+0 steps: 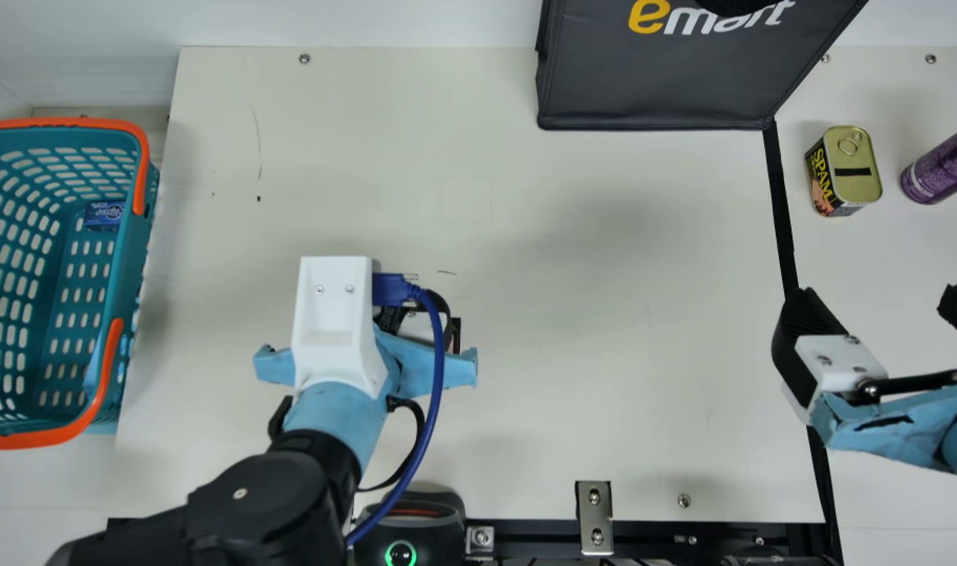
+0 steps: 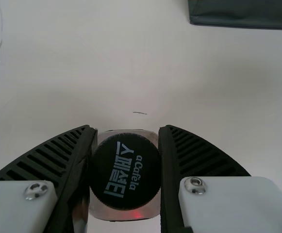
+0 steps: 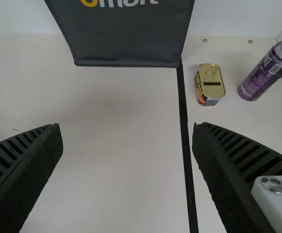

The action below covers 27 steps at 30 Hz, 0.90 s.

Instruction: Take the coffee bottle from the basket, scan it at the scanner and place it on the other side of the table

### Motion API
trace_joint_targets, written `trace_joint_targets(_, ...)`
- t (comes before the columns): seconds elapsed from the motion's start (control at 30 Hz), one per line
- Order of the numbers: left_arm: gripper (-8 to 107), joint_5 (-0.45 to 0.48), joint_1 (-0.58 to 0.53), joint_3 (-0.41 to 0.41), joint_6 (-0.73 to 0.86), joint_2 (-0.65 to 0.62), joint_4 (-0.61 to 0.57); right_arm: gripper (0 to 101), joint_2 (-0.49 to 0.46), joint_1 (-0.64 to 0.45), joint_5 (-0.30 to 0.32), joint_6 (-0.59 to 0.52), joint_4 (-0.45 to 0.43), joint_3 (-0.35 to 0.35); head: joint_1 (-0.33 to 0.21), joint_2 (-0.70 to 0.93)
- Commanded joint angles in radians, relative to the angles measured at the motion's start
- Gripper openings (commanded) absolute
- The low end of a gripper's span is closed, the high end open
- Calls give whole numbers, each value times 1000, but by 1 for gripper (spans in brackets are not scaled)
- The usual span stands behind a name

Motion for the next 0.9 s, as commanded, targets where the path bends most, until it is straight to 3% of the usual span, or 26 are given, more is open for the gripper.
trace_joint_targets(0.0,-8,3,-4,-9,62,-18,-7,95,0,0,0,0,0,0,-29,2)
trace_joint_targets(0.43,-8,-44,9,-28,417,-166,-90,95,0,0,0,0,0,0,-29,2)
trace_joint_targets(0.87,-8,-207,159,48,905,-299,-366,95,0,0,0,0,0,0,-29,2)
